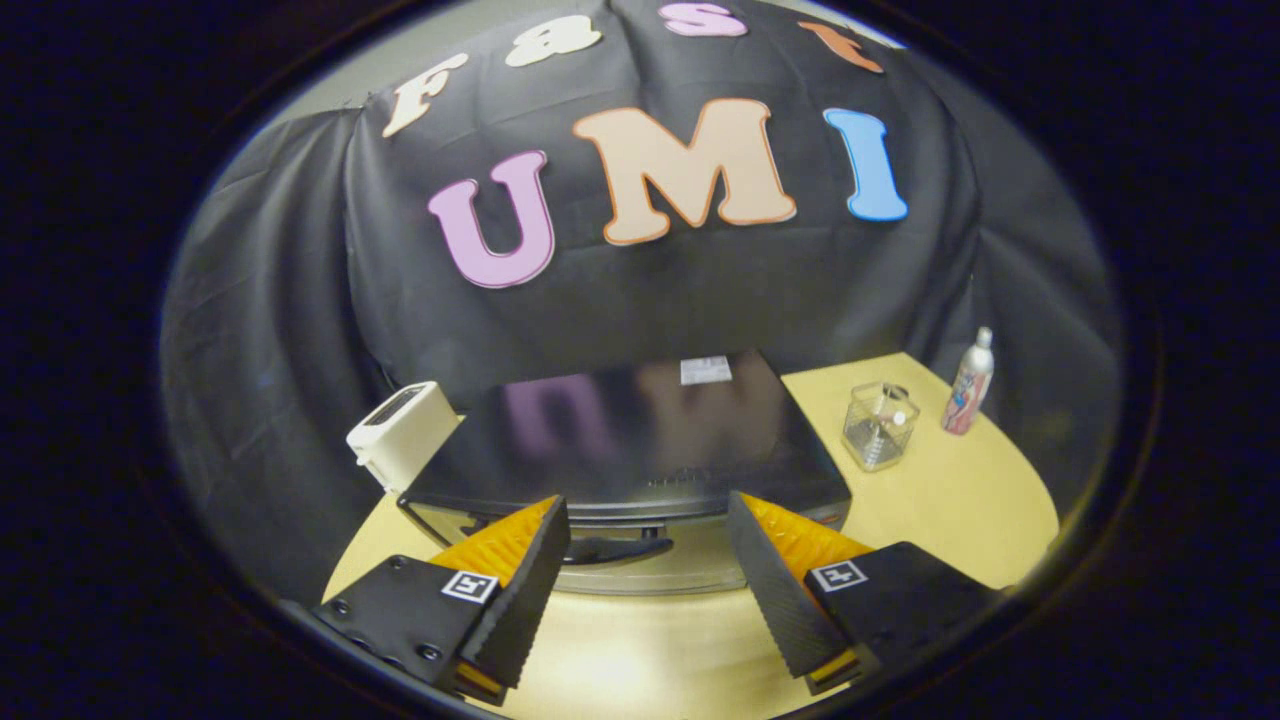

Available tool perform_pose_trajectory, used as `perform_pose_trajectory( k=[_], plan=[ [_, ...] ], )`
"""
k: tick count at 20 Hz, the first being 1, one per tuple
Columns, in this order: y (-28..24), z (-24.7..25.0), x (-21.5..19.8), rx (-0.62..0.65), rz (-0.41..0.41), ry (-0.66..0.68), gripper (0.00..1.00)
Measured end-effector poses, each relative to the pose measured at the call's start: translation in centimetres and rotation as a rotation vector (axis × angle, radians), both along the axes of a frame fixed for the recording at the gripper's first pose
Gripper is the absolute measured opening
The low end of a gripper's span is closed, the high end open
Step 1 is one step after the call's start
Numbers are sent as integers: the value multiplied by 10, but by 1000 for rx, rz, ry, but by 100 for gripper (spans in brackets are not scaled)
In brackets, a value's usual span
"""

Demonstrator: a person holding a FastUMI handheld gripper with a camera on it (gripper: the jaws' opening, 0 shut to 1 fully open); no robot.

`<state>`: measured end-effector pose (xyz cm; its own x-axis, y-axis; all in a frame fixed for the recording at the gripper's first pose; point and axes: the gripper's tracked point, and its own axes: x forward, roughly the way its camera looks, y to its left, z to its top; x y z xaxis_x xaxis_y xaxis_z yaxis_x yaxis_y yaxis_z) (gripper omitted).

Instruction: Open the toaster oven, put the food inside, and close the toaster oven door.

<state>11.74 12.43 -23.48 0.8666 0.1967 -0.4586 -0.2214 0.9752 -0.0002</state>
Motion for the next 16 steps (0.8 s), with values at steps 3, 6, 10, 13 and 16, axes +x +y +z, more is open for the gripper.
perform_pose_trajectory(
  k=[3,6,10,13,16],
  plan=[
    [4,53,-10,11,23,-68,97],
    [-3,99,-25,-28,38,-142,97],
    [-2,141,-42,4,34,-206,97],
    [-12,157,-53,15,2,-247,97],
    [-19,170,-62,18,-34,-268,97]
  ],
)
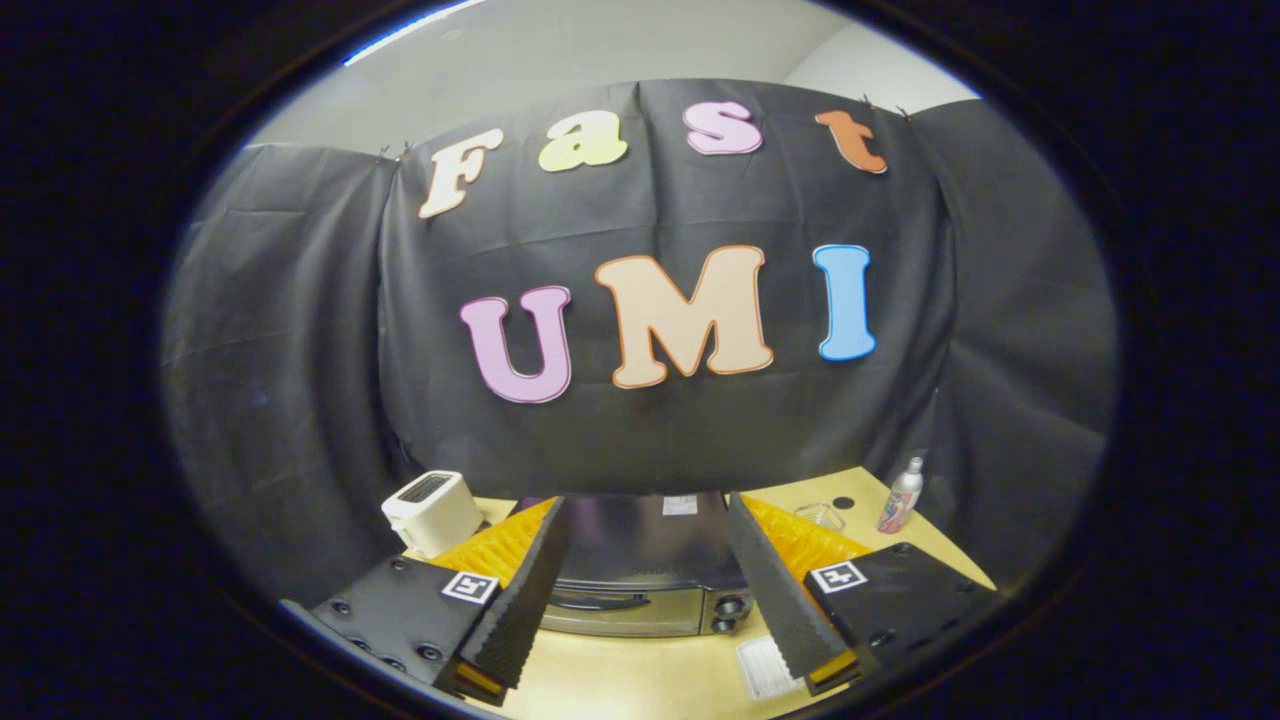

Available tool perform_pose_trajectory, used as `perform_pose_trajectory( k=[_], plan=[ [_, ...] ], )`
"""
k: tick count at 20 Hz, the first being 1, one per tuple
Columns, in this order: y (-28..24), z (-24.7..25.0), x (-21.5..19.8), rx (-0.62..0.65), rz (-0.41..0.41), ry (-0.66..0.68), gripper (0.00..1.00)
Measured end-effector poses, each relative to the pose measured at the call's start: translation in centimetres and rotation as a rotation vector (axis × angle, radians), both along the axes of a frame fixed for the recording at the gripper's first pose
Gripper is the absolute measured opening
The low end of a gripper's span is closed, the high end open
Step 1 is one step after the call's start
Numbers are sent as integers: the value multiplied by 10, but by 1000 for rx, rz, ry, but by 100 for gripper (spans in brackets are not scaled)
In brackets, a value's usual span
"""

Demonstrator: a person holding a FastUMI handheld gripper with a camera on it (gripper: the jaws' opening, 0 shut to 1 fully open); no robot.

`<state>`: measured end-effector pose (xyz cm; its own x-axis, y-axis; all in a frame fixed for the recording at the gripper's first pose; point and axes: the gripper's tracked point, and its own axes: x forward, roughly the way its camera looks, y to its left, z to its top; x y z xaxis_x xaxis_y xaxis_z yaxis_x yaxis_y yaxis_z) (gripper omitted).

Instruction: Open the toaster oven, put the food inside, and close the toaster oven door.

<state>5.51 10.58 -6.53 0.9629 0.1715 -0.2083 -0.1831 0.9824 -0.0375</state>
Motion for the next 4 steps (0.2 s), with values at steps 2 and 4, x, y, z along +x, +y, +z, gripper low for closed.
perform_pose_trajectory(
  k=[2,4],
  plan=[
    [-5,5,-6,3,-22,-18,97],
    [-12,10,-11,-5,-51,-33,97]
  ],
)
